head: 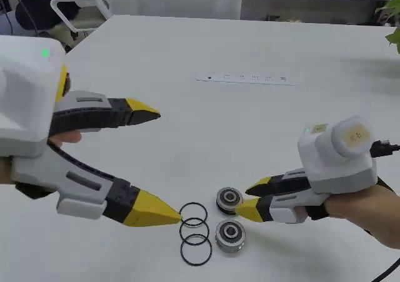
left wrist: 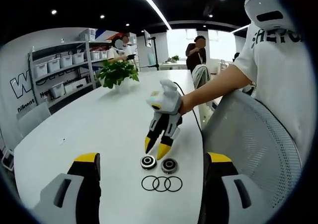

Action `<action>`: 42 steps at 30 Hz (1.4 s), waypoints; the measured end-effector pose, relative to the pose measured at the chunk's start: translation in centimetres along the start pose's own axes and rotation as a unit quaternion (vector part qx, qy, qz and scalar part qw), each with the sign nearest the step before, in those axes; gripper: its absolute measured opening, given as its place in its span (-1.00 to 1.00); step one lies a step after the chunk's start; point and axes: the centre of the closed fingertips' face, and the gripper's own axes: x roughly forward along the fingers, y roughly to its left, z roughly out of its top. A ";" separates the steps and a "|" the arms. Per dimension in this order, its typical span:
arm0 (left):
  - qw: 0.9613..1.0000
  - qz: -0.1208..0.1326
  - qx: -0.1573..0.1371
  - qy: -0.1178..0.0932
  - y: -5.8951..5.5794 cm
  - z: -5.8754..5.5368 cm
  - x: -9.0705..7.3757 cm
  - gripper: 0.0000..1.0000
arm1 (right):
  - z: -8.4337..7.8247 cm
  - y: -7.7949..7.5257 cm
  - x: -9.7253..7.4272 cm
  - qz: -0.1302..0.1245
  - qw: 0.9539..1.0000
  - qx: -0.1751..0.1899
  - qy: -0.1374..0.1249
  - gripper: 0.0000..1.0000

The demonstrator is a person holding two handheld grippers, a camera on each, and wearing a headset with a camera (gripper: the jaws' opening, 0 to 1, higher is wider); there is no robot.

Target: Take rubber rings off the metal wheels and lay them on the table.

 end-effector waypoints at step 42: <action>0.999 -0.026 -0.032 0.033 2.4 -5.3 10.9 -0.11 | -0.6 0.0 0.9 -0.008 1.000 -0.027 0.012 -0.61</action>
